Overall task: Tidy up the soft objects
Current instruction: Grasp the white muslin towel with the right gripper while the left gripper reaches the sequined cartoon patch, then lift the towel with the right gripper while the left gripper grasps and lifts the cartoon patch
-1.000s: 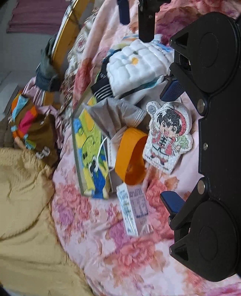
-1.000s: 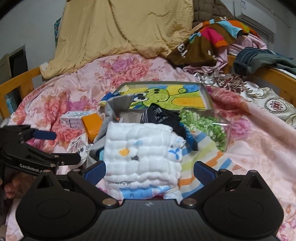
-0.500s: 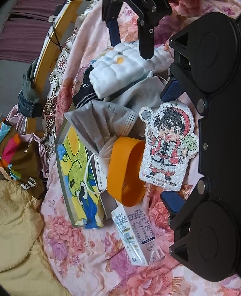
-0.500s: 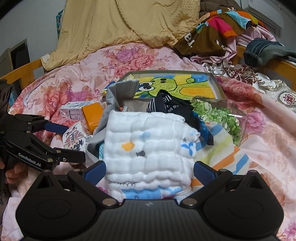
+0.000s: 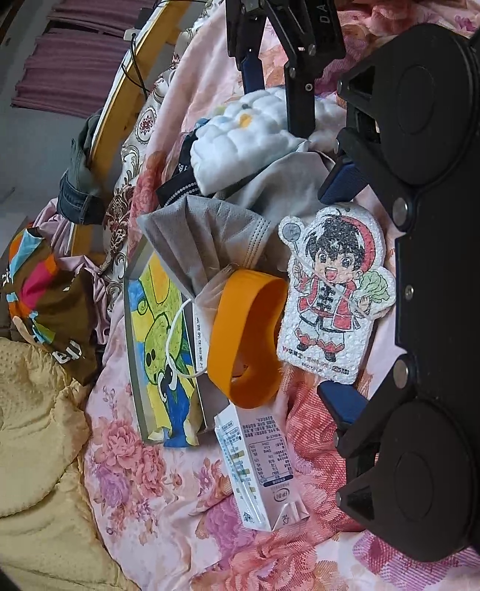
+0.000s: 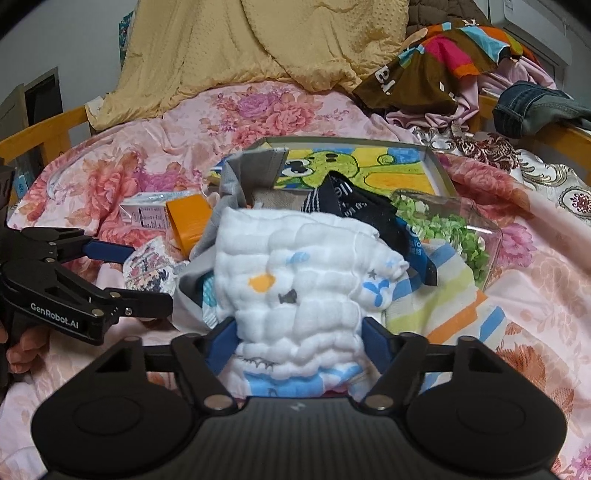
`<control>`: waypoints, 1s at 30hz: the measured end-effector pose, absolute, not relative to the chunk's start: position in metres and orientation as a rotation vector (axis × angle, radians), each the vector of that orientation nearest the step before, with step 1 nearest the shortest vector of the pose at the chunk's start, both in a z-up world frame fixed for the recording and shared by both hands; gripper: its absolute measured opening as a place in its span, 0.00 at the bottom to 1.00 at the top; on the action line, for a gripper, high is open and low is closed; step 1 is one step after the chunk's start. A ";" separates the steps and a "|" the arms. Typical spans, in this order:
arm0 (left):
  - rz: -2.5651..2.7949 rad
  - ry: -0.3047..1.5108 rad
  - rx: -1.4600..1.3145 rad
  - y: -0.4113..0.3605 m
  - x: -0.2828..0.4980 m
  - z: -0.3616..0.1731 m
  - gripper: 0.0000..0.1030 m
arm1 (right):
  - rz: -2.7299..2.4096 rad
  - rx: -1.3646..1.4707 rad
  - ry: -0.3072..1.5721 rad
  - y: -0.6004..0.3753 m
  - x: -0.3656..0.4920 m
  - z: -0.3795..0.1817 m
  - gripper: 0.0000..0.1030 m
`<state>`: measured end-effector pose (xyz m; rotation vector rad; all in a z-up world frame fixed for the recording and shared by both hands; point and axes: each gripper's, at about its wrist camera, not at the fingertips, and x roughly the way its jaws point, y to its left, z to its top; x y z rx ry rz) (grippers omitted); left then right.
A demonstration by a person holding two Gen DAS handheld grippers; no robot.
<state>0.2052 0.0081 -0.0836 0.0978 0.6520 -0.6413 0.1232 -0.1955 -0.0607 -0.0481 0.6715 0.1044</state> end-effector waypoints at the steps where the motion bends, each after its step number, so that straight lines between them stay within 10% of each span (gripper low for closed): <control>1: -0.635 0.649 0.095 0.008 0.204 -0.084 0.97 | 0.106 -0.045 0.673 -0.196 0.123 -0.061 0.69; 12: -0.558 0.678 -0.090 0.016 0.199 -0.077 0.97 | 0.110 0.008 0.620 -0.206 0.115 -0.052 0.26; 30: -0.440 0.532 -0.217 0.007 0.145 -0.028 0.97 | 0.139 0.020 0.437 -0.206 0.085 -0.025 0.12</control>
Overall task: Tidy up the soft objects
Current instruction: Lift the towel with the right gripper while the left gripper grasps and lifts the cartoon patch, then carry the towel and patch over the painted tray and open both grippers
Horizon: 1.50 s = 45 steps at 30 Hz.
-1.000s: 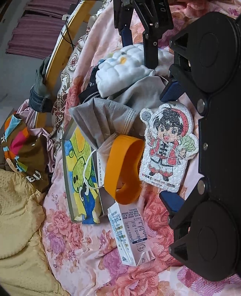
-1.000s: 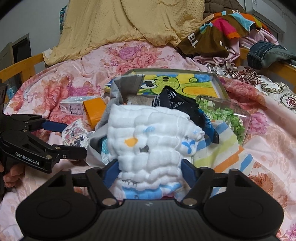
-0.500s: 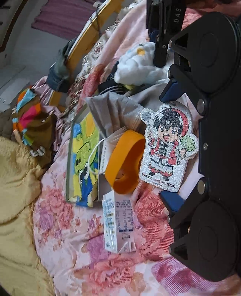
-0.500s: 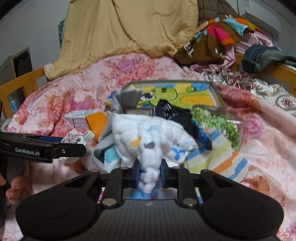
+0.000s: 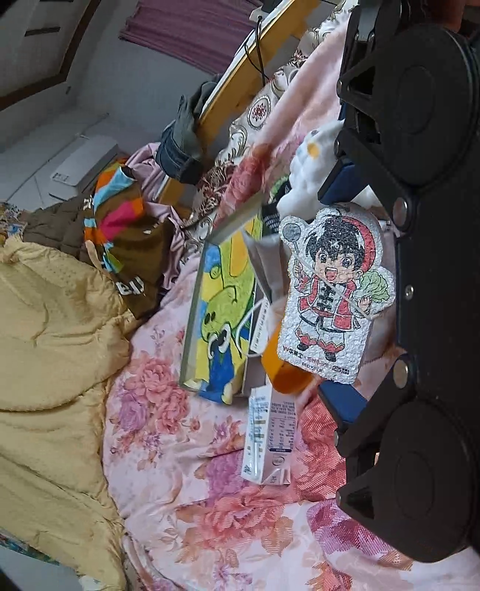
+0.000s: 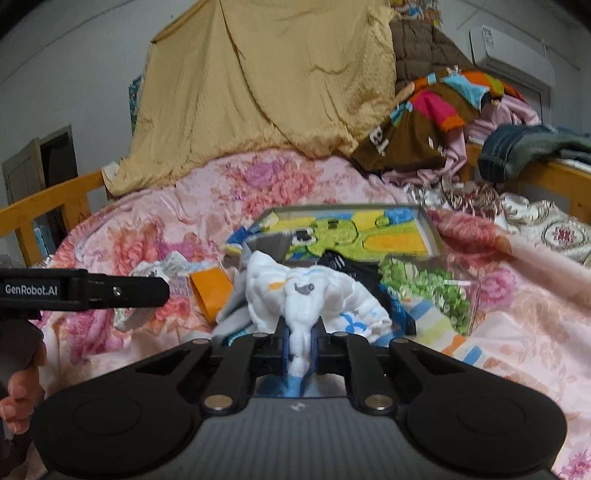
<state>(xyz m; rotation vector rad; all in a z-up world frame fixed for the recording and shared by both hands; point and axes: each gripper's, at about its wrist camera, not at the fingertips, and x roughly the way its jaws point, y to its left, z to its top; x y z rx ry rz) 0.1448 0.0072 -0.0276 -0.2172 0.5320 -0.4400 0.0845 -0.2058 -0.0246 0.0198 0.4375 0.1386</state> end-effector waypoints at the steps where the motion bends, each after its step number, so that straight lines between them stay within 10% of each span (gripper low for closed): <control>1: -0.441 0.527 -0.215 0.006 0.142 -0.026 0.97 | 0.138 0.017 0.422 -0.206 0.083 -0.023 0.12; 19: -0.436 0.435 -0.155 -0.020 0.155 0.021 0.97 | 0.067 0.103 0.235 -0.235 0.090 0.020 0.12; 45: -0.311 0.475 -0.249 -0.075 0.371 0.023 0.97 | 0.104 0.197 0.291 -0.293 0.306 0.008 0.12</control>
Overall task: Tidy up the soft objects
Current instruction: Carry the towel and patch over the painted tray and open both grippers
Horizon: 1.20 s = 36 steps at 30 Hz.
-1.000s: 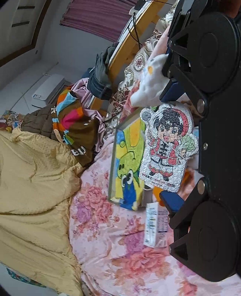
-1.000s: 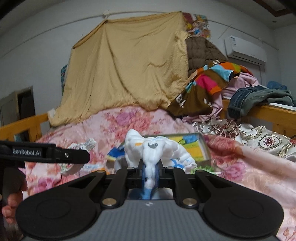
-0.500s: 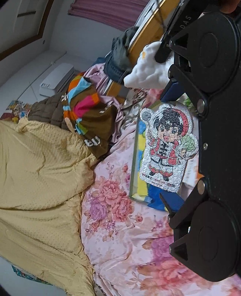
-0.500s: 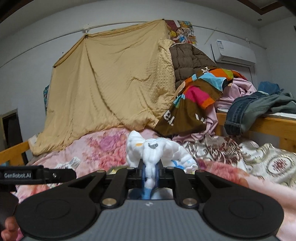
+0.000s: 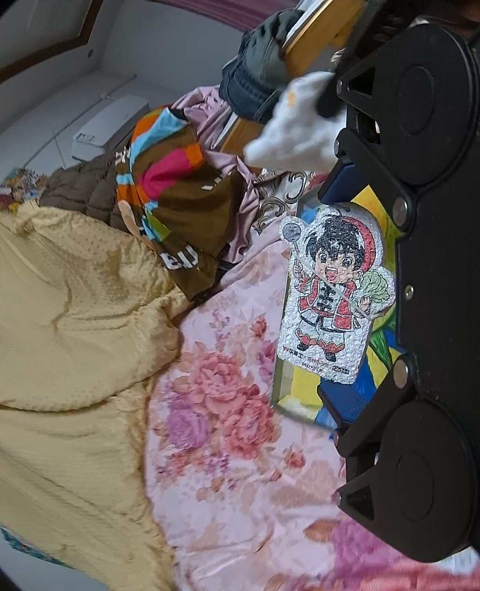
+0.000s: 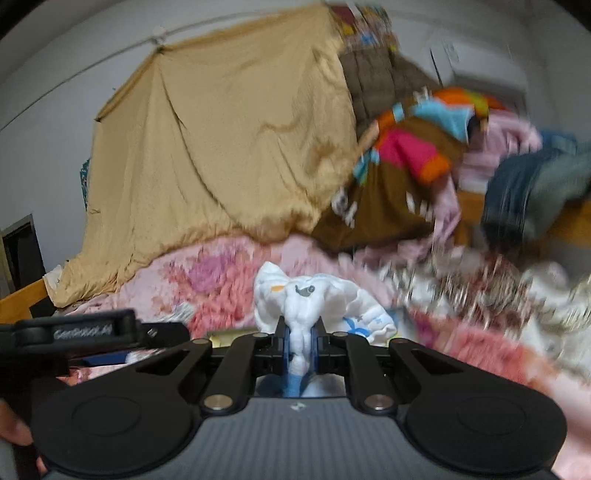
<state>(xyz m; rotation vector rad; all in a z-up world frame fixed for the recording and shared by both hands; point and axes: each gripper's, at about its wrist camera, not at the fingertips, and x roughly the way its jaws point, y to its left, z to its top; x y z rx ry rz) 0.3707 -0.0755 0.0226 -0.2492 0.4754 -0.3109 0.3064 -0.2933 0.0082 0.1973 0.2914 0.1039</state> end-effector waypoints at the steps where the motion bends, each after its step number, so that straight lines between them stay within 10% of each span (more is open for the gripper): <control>1: -0.315 0.493 -0.260 -0.078 0.379 0.018 0.97 | 0.106 0.207 0.311 -0.296 0.311 0.004 0.12; 36: -0.246 0.852 -0.132 -0.108 0.449 -0.064 0.98 | 0.076 0.369 0.554 -0.323 0.369 -0.044 0.26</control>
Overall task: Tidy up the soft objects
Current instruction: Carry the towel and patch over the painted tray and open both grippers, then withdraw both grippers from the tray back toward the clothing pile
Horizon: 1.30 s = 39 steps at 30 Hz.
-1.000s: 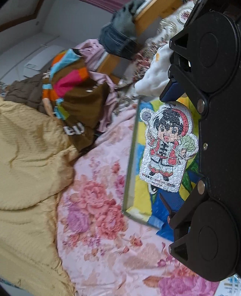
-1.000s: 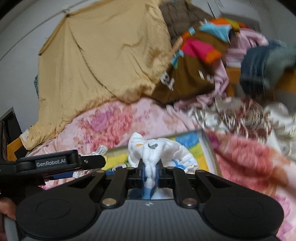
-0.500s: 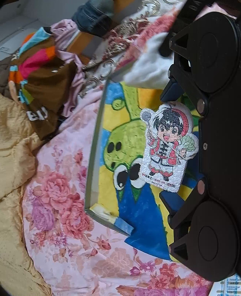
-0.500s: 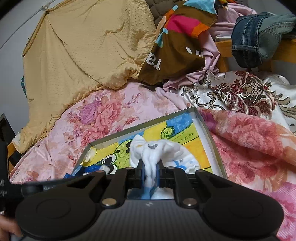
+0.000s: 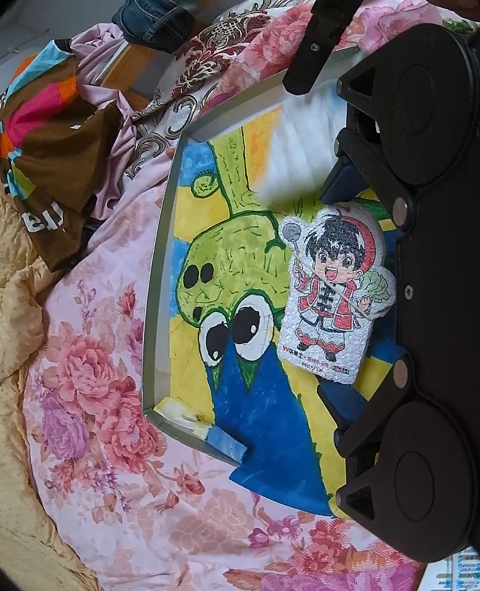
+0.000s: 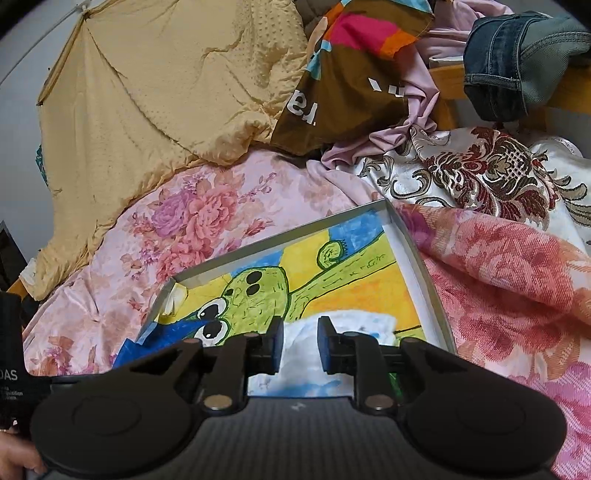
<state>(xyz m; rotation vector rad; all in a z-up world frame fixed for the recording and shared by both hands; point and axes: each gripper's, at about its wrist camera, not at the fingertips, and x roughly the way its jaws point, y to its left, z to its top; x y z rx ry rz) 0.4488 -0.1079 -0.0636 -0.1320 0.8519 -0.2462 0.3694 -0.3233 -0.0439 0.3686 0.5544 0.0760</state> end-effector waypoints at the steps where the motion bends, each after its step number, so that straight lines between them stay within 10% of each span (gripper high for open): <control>1: -0.243 0.853 -0.134 -0.107 0.448 -0.064 0.98 | 0.076 0.369 0.556 -0.323 0.369 -0.044 0.30; 9: -0.225 0.822 -0.225 -0.091 0.436 -0.053 0.98 | 0.064 0.331 0.509 -0.324 0.351 -0.021 0.70; 18: -0.235 0.712 -0.330 -0.069 0.395 -0.013 0.99 | 0.036 0.254 0.392 -0.322 0.296 0.019 0.91; 39: -0.283 0.544 -0.267 -0.015 0.224 0.042 0.99 | -0.025 0.110 0.122 -0.275 0.121 0.045 1.00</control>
